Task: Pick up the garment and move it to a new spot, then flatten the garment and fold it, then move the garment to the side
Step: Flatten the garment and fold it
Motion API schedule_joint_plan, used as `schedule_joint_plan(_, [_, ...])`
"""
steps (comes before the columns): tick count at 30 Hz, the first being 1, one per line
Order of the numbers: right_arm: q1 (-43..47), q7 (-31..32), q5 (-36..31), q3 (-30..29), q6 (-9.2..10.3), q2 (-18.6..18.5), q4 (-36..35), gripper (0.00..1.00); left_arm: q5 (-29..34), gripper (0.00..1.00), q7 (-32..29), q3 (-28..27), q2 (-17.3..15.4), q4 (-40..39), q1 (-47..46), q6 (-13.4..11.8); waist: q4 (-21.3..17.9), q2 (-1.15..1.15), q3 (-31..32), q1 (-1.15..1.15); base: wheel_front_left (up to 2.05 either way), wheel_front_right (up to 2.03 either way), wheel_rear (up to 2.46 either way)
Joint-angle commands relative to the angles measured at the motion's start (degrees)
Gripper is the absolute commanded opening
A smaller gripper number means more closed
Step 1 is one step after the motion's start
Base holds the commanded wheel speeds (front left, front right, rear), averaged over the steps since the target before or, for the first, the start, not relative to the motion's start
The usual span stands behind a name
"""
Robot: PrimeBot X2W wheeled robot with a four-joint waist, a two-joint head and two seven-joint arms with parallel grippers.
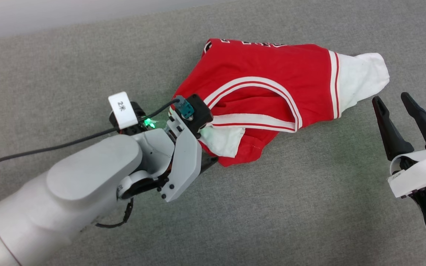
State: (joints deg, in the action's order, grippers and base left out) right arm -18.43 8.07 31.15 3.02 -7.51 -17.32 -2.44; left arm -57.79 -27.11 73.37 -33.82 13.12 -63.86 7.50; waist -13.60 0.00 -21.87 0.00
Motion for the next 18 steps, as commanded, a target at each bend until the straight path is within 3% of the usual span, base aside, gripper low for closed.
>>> schedule_joint_plan(1, [-0.29, 0.10, -0.37, -0.09, 0.04, 0.24, -0.39, 1.00, 0.31, 0.99, 0.61, 0.01, 0.25, 0.20, 0.39, -0.04, 0.08, 0.00, 0.00, 0.00, 0.00, 0.00, 0.00])
schedule_joint_plan(3, [-0.60, 0.23, -0.38, -0.02, 0.04, 0.34, -0.56, 1.00, 0.42, 0.53, 1.27, 0.02, 0.67, 0.76, 0.32, -0.04, 0.16, 0.00, -0.01, 0.00, 0.00, 0.00, 0.00])
schedule_joint_plan(5, [-0.82, 0.36, -0.51, 0.06, 0.04, 0.42, -0.75, 1.00, 0.23, 0.44, 1.95, 0.01, 1.09, 1.52, 0.14, -0.04, 0.21, 0.00, -0.10, 0.00, 0.00, 0.00, 0.00])
schedule_joint_plan(8, [-1.00, 0.49, -0.59, 0.07, 0.04, 0.49, -1.04, 1.00, -0.07, 0.23, 2.61, 0.02, 1.67, 2.43, -0.02, -0.04, 0.21, 0.00, -0.29, 0.00, 0.00, 0.00, 0.00])
schedule_joint_plan(10, [-1.04, 0.48, -0.62, -0.01, 0.04, 0.59, -1.27, 1.00, -0.32, 0.01, 2.91, 0.02, 1.94, 2.91, -0.07, -0.04, 0.16, 0.00, -0.40, 0.00, 0.00, 0.00, 0.00])
schedule_joint_plan(18, [-0.31, 0.85, -0.72, -0.66, 0.04, 0.89, -1.66, 1.00, -1.40, 0.00, 4.26, 0.01, 1.50, 3.79, -0.44, -0.04, 0.52, 0.00, -0.13, 0.00, 0.00, 0.00, 0.00])
